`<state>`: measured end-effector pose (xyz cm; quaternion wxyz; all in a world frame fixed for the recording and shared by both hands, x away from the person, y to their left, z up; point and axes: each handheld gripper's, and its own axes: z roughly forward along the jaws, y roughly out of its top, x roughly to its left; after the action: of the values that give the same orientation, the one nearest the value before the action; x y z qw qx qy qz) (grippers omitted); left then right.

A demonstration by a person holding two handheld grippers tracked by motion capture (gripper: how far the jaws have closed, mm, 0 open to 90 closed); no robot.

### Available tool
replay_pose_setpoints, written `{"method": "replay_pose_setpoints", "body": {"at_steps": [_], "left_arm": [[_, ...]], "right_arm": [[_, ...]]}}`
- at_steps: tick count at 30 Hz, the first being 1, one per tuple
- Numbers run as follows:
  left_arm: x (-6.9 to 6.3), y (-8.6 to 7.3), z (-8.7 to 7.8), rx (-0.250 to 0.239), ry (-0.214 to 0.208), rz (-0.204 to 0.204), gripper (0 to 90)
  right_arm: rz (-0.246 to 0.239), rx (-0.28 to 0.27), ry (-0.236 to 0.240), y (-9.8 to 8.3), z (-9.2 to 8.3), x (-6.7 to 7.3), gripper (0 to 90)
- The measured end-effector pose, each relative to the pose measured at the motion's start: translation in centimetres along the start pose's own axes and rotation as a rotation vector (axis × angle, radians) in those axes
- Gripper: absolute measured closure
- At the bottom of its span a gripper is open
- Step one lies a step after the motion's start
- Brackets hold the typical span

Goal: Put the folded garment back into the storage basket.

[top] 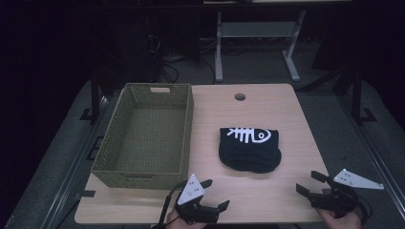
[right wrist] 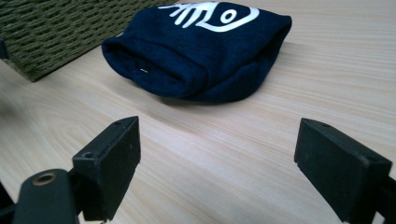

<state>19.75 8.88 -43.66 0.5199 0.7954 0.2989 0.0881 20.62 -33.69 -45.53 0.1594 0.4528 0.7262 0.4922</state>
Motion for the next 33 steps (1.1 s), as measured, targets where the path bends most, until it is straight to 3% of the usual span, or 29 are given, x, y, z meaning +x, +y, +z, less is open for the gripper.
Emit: {"method": "replay_pose_setpoints", "body": {"at_steps": [5, 7, 10, 13, 17, 22, 26, 33], "left_arm": [[0.4, 0.9, 0.8, 0.017, 0.025, -0.024, 19.3], [0.5, 1.5, 1.5, 0.013, 0.034, -0.032, 19.3], [0.8, 2.0, 2.1, 0.014, 0.048, -0.024, 19.3], [1.8, 3.0, 3.5, 0.021, 0.067, -0.059, 19.1], [2.3, 3.7, 4.4, 0.016, 0.071, -0.076, 18.5], [3.2, 4.5, 5.6, 0.024, 0.056, -0.124, 18.5], [3.5, 4.8, 5.9, 0.017, 0.066, -0.137, 18.4], [4.4, 6.1, 7.1, 0.018, 0.121, -0.174, 17.9]], "right_arm": [[-0.014, 0.033, 0.016, 0.5, 0.5, -0.1, 14.2], [0.001, 0.032, 0.021, 0.7, 0.6, -0.1, 14.2], [0.003, 0.045, 0.034, 1.1, 0.8, -0.1, 14.2], [-0.011, 0.041, 0.037, 1.8, 1.1, -0.1, 14.2], [-0.006, 0.043, 0.016, 2.5, 1.6, -0.4, 14.2], [-0.020, 0.069, 0.024, 3.4, 2.3, -0.8, 14.2], [-0.020, 0.069, 0.032, 4.1, 2.6, -1.0, 14.2], [-0.034, 0.087, 0.037, 6.1, 3.9, -1.4, 14.3]]}}
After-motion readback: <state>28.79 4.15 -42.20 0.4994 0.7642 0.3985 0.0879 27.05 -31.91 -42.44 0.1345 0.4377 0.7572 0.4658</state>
